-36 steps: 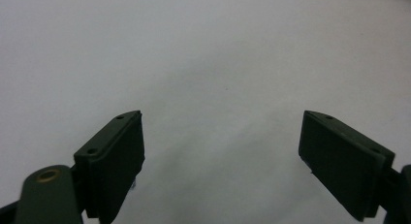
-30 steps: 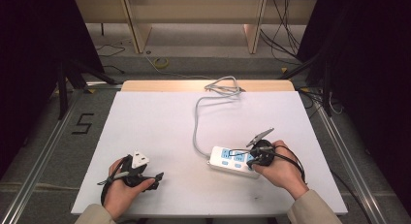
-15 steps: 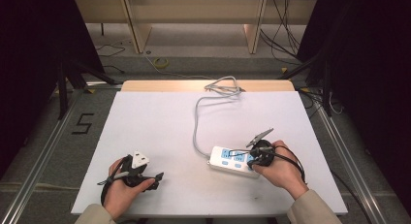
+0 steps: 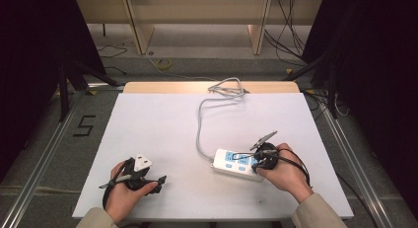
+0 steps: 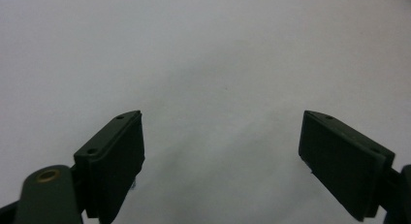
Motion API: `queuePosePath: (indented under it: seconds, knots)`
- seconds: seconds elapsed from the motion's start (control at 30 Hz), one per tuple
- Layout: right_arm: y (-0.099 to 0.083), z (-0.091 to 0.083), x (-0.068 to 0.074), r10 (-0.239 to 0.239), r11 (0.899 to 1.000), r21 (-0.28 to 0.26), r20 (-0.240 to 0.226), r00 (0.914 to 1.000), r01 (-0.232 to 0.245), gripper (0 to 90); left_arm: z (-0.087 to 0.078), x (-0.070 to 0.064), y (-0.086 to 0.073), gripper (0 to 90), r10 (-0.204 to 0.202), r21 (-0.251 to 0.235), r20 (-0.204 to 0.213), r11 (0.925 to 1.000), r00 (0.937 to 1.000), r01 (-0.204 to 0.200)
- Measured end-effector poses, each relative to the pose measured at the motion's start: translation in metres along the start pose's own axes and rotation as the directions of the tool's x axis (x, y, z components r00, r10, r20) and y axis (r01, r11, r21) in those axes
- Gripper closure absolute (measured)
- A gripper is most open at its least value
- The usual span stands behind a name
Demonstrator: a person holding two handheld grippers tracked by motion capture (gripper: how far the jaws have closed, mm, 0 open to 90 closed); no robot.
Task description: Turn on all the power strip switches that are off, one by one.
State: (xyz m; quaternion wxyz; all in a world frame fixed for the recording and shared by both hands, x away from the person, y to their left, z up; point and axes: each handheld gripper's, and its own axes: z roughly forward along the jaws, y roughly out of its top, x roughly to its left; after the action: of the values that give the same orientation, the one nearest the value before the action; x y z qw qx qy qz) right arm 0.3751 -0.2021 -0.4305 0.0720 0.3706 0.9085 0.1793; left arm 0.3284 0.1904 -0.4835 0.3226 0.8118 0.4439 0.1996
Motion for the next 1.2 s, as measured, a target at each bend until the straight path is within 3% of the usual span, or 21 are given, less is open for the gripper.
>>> queuePosePath:
  seconds: [1.2]
  knots:
    - [-0.0005,0.0034,0.0018,0.009,1.0,0.008,0.008,0.9999,-0.009,90.0,0.0004,-0.0008,0.0,16.3,0.005,0.001,-0.001,1.0,1.0,-0.005]
